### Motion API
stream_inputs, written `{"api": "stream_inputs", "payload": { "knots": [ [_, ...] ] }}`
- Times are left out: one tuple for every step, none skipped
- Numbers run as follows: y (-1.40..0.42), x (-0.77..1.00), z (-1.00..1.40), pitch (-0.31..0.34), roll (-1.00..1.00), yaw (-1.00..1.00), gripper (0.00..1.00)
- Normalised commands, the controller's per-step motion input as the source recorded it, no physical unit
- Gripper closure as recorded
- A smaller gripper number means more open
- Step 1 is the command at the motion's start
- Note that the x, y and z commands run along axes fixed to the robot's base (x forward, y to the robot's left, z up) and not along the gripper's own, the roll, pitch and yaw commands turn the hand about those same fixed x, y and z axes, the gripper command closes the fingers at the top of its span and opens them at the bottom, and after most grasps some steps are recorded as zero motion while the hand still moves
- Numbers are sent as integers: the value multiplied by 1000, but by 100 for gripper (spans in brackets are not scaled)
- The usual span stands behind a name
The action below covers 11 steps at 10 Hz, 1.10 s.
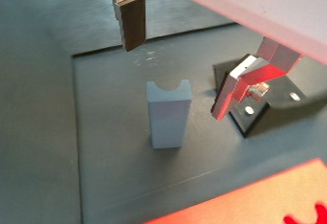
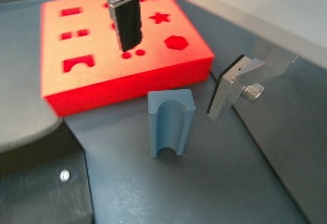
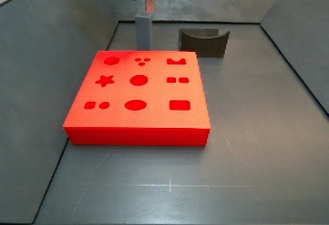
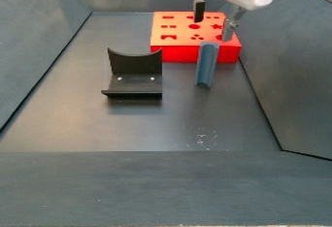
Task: Pick up the arch object. Move up. Rotate the arch object. Move to above the board. Insert the arch object.
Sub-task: Rotate the arch object.
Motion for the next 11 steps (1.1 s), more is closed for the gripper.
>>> {"api": "stream_inputs", "payload": {
  "knots": [
    [-2, 37, -36, 6, 6, 1000, 0],
    [-2, 37, -36, 6, 6, 1000, 0],
    [-2, 37, -35, 7, 6, 1000, 0],
    [-2, 37, -35, 7, 7, 1000, 0],
    [-2, 37, -35, 8, 7, 1000, 0],
    [-2, 37, -34, 9, 8, 1000, 0],
    [-2, 38, -34, 10, 9, 1000, 0],
    [-2, 38, -34, 10, 10, 1000, 0],
    [-2, 38, -33, 11, 11, 1000, 0],
    [-2, 38, -33, 14, 13, 1000, 0],
    [-3, 38, -33, 15, 15, 1000, 0]
  ]
}}
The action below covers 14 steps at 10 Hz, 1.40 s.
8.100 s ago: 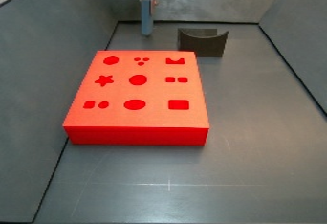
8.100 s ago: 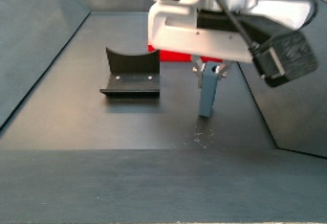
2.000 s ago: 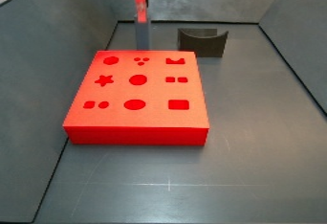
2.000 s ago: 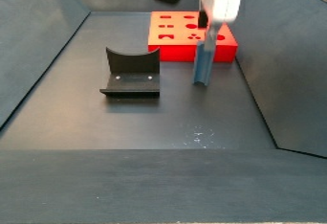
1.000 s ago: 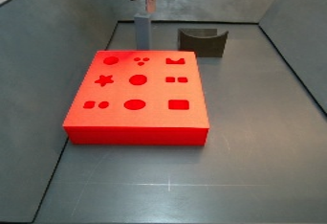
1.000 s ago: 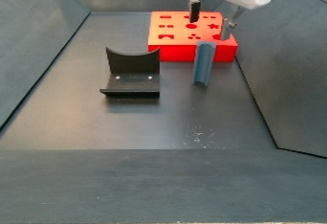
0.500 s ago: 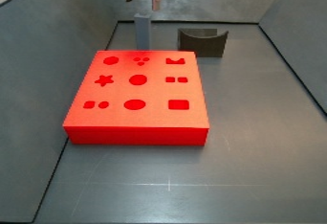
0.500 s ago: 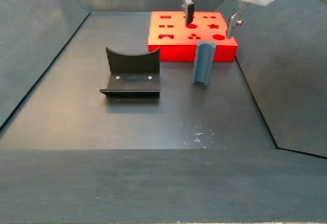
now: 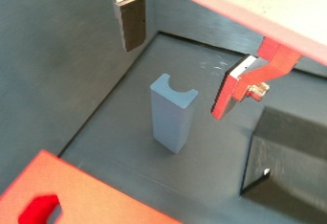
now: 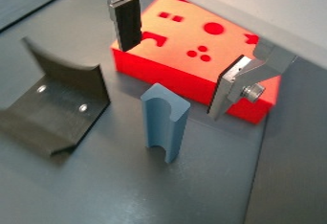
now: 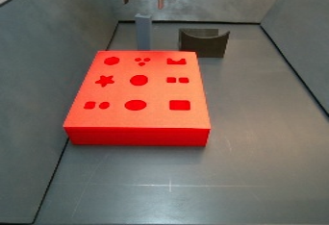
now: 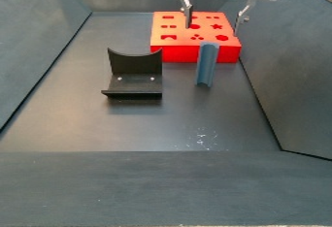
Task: Pick up the arch object. Move up. Rotate the arch object. Move to above the board. Insert the arch object.
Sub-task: Rotate the arch object.
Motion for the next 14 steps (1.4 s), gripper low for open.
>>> {"api": "stream_inputs", "payload": {
  "knots": [
    [-3, 38, -33, 19, 18, 1000, 0],
    [-3, 38, -32, 24, 24, 970, 0],
    [-3, 38, -32, 24, 24, 719, 0],
    [-3, 39, -32, 24, 24, 555, 0],
    [-2, 39, -31, 23, 24, 316, 0],
    [0, 0, -1000, 23, 24, 173, 0],
    [2, 14, -1000, 7, 26, 108, 0],
    [4, 26, -1000, -13, 31, 78, 0],
    [4, 28, -1000, -21, 36, 61, 0],
    [2, 29, -813, -28, 42, 52, 0],
    [1, 29, -665, -29, 47, 48, 0],
    [0, 30, -516, -27, 51, 44, 0],
    [0, 34, -369, -25, 55, 41, 0],
    [2, 39, -183, -21, 60, 37, 0]
  ]
}}
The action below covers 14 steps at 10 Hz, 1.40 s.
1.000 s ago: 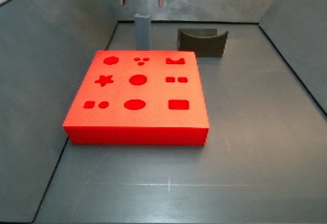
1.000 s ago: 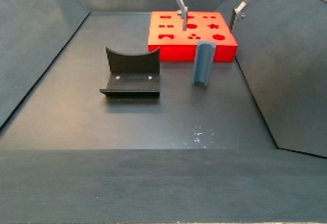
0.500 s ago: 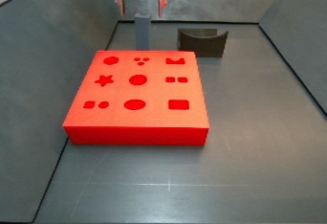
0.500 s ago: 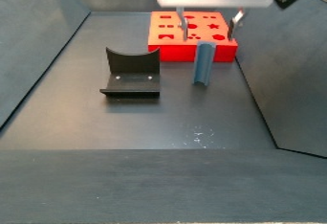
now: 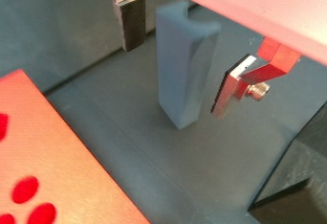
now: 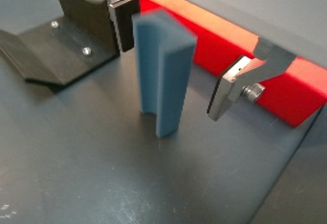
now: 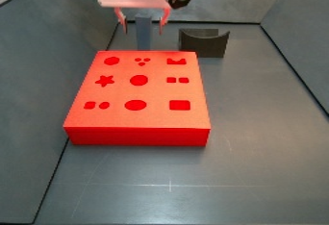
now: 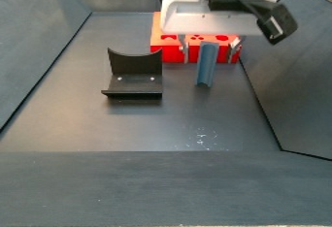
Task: Pick up the arch object. Move up. Rotate the arch object. Move to above the board. Insert the arch object.
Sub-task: Rotate the arch object, then move to above the board.
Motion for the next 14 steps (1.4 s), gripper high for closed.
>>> {"api": "stream_inputs", "payload": {
  "knots": [
    [0, 0, 0, -11, 63, 34, 100],
    [-82, 73, 1000, 216, -199, 91, 100],
    [-83, 70, 1000, 224, -200, 91, 100],
    [-76, 68, 1000, 206, -180, 68, 100],
    [-72, 68, 1000, 179, -165, 54, 100],
    [-69, 64, 1000, 128, -140, 32, 100],
    [-68, 62, 1000, 93, -127, 27, 100],
    [-66, 62, 1000, 84, -121, 26, 100],
    [-62, 59, 1000, 79, -109, 21, 100],
    [-59, 57, 1000, 75, -100, 18, 100],
    [-58, 56, 1000, 74, -95, 17, 100],
    [-55, 53, 1000, 69, -86, 19, 100],
    [-53, 49, 1000, 68, -80, 21, 100],
    [-51, 47, 1000, 70, -74, 22, 100]
  ]
}}
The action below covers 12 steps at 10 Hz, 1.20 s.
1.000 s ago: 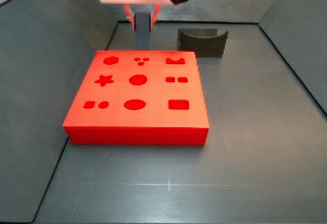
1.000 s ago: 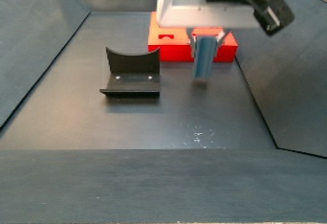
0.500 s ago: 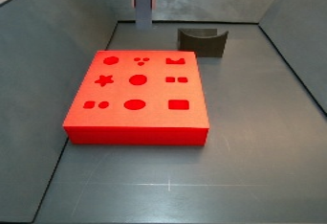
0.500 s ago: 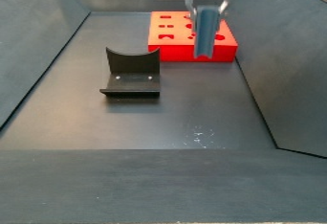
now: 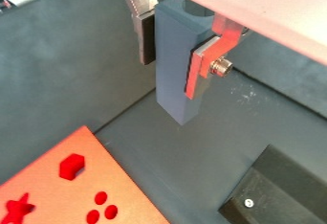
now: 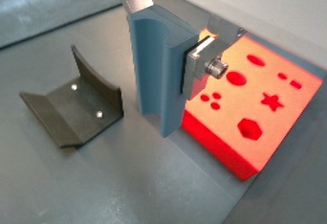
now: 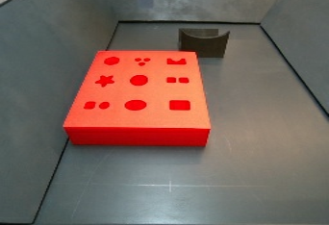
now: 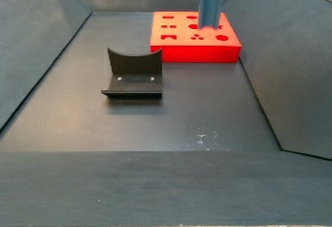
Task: Pick up the arch object. Move up. Rotate the arch object. Move to above the board. Insert the arch object.
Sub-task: Move to above the board.
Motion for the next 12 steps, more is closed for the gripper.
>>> {"api": "stream_inputs", "payload": {
  "knots": [
    [-47, 47, 1000, 72, -66, 23, 100],
    [-47, 45, 1000, 74, -63, 26, 100],
    [-46, 43, 1000, 75, -60, 28, 100],
    [-36, 30, 778, 74, -55, 33, 100],
    [-29, 25, 609, 73, -52, 37, 100],
    [-21, 19, 386, 77, -50, 41, 100],
    [-15, 18, 220, 77, -48, 41, 100],
    [-1000, 179, 157, 86, 325, -205, 100],
    [-1000, 182, 157, 85, 340, -176, 100],
    [-1000, 188, 163, 96, 285, -98, 100],
    [-1000, 199, 166, 105, 172, -61, 100],
    [-1000, 212, 165, 119, 119, -31, 100]
  ]
}}
